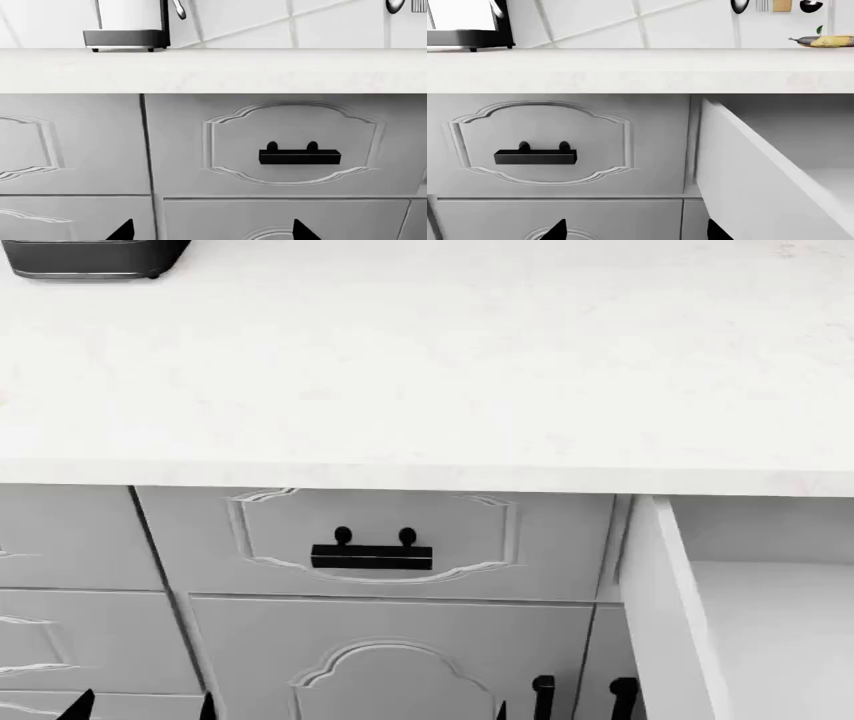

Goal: Close the right drawer.

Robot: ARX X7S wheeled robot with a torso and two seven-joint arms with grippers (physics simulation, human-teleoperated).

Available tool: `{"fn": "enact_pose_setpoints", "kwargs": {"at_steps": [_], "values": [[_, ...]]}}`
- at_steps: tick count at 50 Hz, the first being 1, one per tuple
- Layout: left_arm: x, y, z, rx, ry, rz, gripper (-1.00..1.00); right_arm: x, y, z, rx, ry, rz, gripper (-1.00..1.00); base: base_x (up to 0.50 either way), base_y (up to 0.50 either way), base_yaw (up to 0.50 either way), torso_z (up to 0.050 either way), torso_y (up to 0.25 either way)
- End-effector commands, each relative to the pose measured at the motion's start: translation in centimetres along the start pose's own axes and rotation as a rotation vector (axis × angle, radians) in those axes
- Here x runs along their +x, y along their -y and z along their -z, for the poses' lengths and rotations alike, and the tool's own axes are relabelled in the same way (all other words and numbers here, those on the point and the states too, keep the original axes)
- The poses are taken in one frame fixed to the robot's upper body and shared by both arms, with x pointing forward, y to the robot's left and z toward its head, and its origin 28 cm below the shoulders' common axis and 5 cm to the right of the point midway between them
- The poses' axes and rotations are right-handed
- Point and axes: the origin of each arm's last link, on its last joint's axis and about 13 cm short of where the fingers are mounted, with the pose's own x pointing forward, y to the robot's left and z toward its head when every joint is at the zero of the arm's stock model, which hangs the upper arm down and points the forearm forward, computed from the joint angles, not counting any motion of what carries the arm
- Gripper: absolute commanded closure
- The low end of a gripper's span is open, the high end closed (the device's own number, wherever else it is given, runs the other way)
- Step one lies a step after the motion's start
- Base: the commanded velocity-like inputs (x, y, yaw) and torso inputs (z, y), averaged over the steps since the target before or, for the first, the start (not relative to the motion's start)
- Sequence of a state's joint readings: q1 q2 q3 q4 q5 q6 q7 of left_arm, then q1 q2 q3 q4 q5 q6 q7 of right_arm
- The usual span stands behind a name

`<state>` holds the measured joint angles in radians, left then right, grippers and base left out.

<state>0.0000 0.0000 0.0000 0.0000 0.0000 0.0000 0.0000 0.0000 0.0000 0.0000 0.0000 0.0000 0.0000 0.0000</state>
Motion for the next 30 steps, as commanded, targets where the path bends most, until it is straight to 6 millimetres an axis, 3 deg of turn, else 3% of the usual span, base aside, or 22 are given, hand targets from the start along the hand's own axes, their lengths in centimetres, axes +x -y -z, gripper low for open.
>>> {"fn": "enact_pose_setpoints", "kwargs": {"at_steps": [1, 21, 30], "values": [[0.06, 0.11, 0.01, -0.008, -0.005, 0.006, -1.0, 0.03, 0.0, -0.03, -0.06, -0.005, 0.04, -1.0, 0.0, 0.0, 0.0, 0.0, 0.0], [-0.08, -0.27, 0.17, -0.01, -0.024, -0.002, -1.0, -0.01, -0.01, -0.2, -0.024, -0.004, 0.004, -1.0, 0.0, 0.0, 0.0, 0.0, 0.0], [-0.07, -0.22, 0.13, -0.013, -0.022, 0.0, -1.0, 0.0, -0.03, -0.28, -0.038, 0.005, 0.007, -1.0, 0.0, 0.4, 0.0, 0.0, 0.0]]}}
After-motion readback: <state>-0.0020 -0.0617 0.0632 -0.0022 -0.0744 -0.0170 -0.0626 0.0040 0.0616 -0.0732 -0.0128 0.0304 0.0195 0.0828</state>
